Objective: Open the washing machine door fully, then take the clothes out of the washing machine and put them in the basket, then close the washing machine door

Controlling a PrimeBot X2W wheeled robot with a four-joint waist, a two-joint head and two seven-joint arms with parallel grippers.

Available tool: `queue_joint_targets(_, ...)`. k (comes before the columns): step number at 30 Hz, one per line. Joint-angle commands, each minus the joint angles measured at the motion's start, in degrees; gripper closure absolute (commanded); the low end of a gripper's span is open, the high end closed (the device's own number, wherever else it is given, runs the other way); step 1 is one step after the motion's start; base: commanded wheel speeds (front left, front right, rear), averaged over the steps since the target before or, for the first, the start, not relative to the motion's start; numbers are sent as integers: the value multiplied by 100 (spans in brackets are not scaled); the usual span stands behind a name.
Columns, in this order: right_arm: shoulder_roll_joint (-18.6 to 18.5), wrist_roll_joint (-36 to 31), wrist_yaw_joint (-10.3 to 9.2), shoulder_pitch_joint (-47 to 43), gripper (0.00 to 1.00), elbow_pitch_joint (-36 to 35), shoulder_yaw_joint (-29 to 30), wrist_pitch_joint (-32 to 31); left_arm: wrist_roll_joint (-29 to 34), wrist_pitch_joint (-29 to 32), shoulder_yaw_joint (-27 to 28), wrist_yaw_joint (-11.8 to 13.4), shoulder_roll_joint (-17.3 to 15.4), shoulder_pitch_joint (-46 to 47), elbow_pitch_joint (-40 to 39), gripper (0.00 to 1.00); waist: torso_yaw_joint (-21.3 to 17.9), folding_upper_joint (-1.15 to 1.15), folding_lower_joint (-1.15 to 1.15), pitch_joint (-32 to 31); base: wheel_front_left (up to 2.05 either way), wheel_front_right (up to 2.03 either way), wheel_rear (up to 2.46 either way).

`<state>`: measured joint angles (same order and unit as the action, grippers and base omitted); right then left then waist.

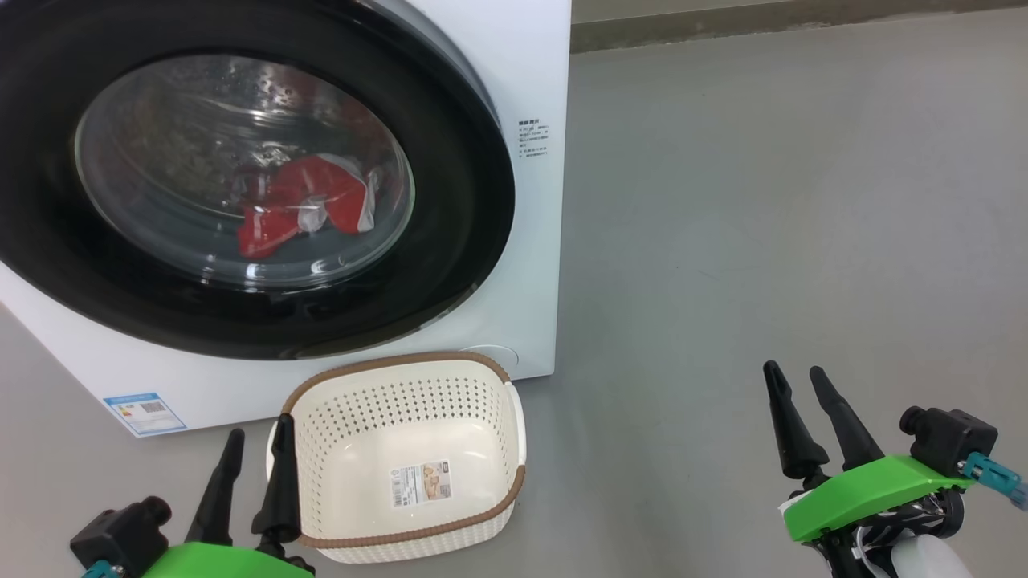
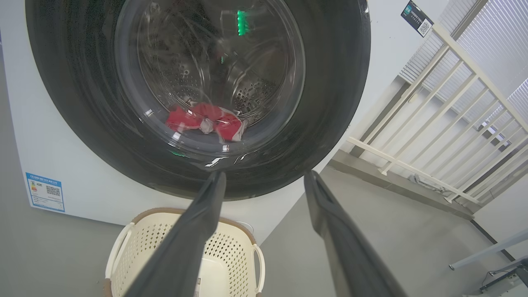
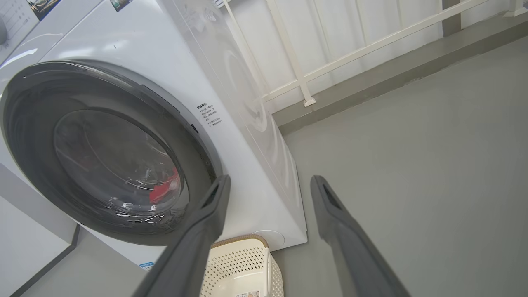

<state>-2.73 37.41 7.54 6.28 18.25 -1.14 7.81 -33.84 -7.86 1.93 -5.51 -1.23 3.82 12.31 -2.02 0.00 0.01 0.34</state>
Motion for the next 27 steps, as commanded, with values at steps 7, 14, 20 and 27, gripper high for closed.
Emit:
queue_joint_targets(7, -103, -553, -4, 317, 0, -160, -233, 182, 572, -177, 88, 69, -121, 329, -233, 0, -34, 0, -1, -1, 0, 0, 0)
queue_joint_targets(14, -169, -980, -4, 369, 0, -171, -331, 301, 1001, -295, 55, 96, -131, 368, -298, 0, -43, 0, -1, 3, 0, 0, 0)
queue_joint_targets(20, -192, -1440, -5, 429, 0, -186, -395, 419, 1495, -413, 47, 100, -141, 411, -333, 0, -53, 0, -1, 12, 0, 0, 0)
queue_joint_targets(27, -202, -1890, -5, 489, 0, -220, -447, 537, 1964, -531, 43, 107, -150, 442, -371, 0, -88, 0, -1, 26, 0, 0, 0)
